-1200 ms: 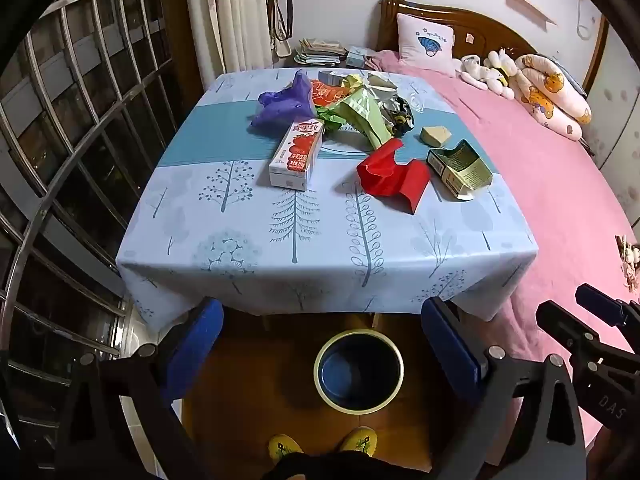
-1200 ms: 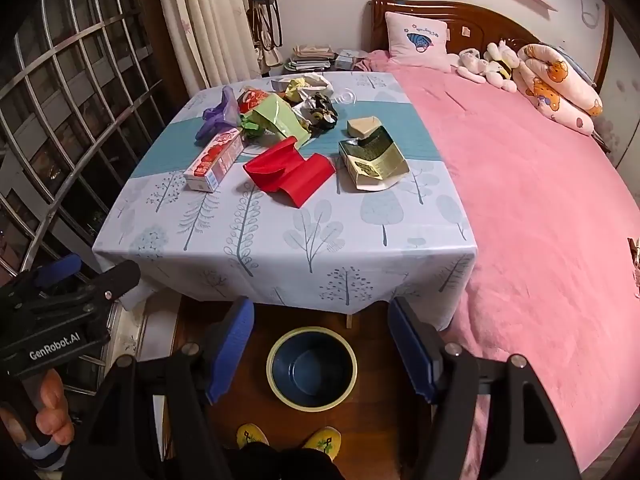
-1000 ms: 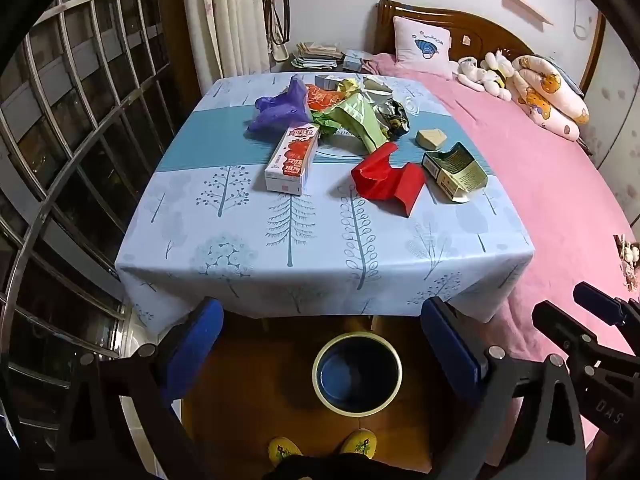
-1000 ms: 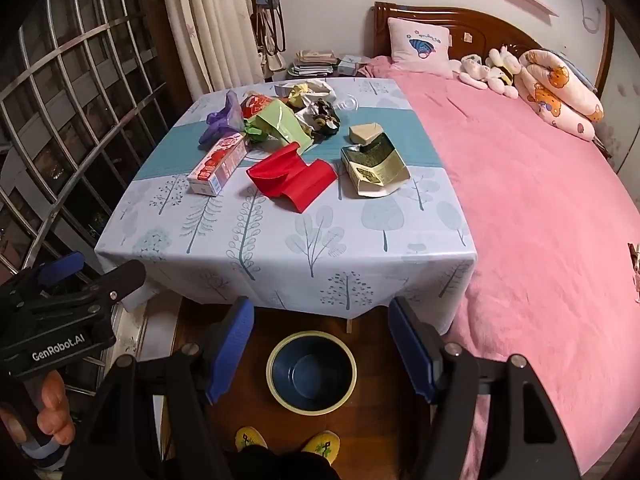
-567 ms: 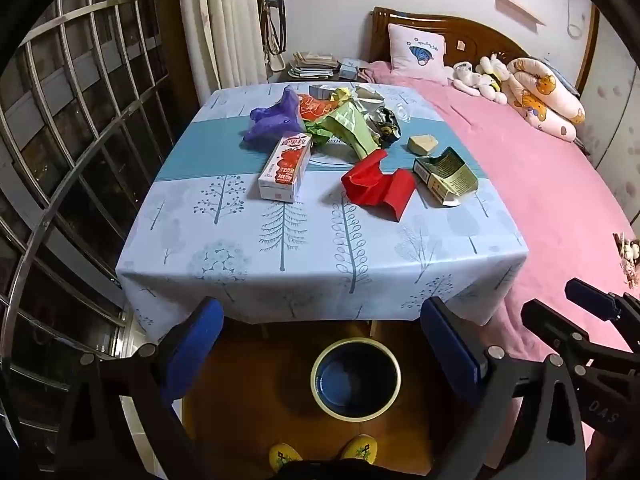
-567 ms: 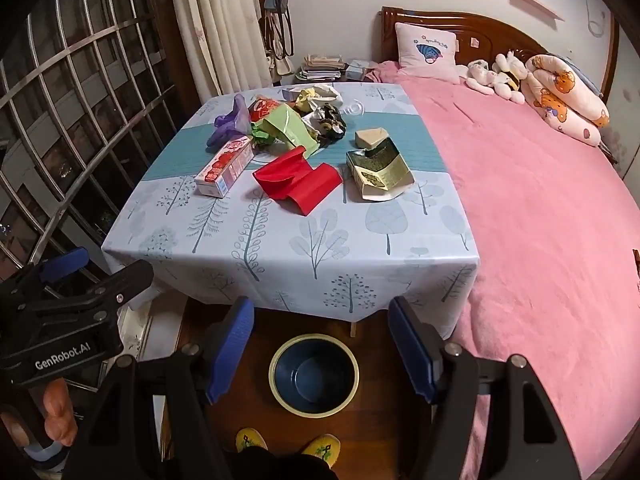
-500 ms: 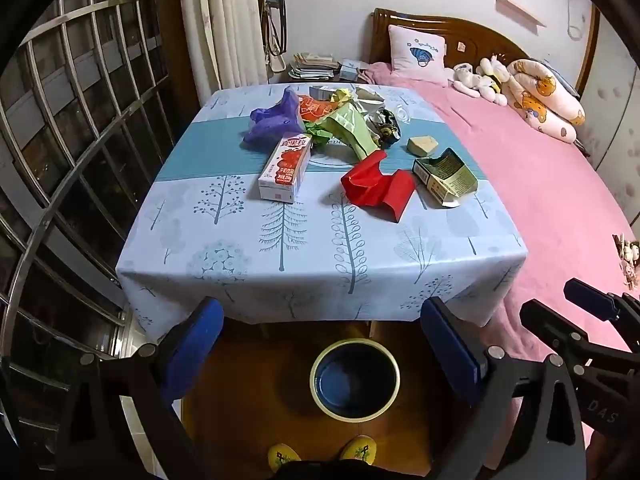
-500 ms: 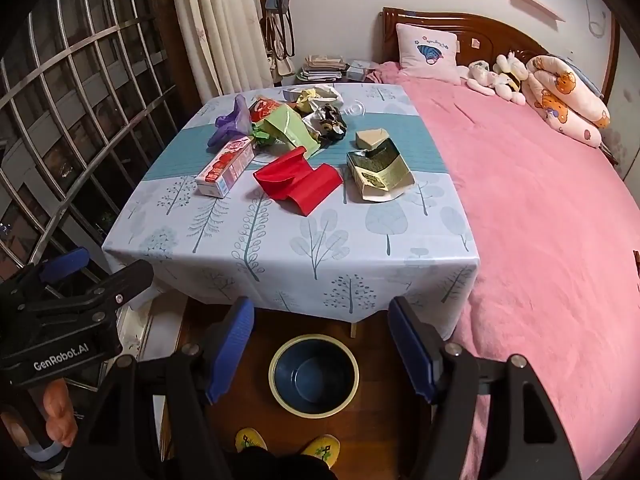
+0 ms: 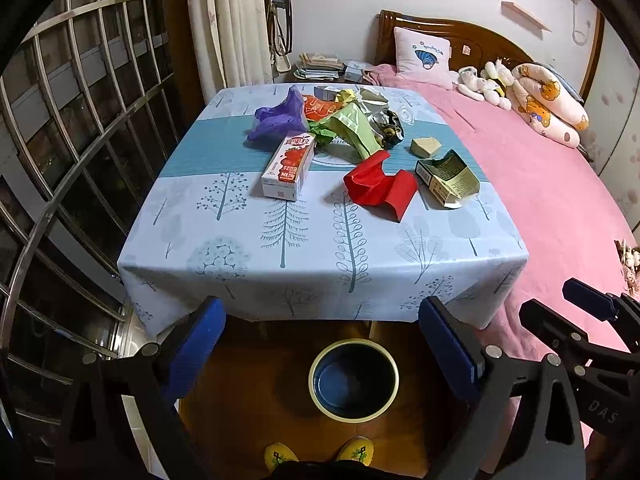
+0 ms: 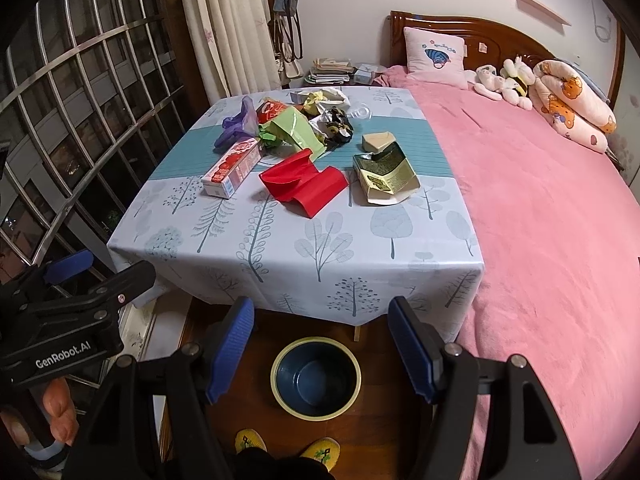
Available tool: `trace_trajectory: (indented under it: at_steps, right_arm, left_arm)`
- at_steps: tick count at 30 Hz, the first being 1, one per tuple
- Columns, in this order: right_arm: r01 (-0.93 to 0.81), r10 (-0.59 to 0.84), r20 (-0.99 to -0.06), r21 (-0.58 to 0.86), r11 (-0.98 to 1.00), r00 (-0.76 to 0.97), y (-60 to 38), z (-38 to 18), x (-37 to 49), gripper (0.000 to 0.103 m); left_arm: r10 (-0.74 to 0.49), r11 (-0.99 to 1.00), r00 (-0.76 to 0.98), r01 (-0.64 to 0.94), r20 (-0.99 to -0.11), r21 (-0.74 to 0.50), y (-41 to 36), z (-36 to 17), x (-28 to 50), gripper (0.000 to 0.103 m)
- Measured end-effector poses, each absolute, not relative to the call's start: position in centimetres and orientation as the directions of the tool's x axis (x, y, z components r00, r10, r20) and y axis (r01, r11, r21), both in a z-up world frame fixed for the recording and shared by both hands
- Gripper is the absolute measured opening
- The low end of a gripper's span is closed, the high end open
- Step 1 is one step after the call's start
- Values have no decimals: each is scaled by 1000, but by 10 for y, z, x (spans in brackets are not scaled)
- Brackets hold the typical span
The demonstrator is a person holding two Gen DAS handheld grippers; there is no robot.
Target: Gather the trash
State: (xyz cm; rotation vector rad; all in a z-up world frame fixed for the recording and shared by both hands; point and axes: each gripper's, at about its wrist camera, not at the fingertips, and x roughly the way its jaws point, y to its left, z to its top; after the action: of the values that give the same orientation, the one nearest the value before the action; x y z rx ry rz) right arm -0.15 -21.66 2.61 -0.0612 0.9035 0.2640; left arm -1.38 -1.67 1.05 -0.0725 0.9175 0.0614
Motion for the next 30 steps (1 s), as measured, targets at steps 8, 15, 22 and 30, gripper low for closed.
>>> trace_trajectory:
  at_steps: [8,15,22,30]
  right_arm:
    - [-254,205,-785,63,965,585,-216,25,-1,70]
    - [-271,220,-792,72,960,569,-213,20,0,70]
    - [-272,224,-794,76,959,566,-214,19,2,70]
    - [-293,244,-799,89,952,549,-211,18,7,70]
  left_arm:
    - [26,995,606,-89,-795,-35,-18,9,-14,96]
    - [25,994,597,-104,-802,-46,-19,7,-14,96]
    - [33,993,594,-111,-804,-42,-18,8,-13,96]
    - [39,993,594,-116,-803,-38,-17,9,-13,96]
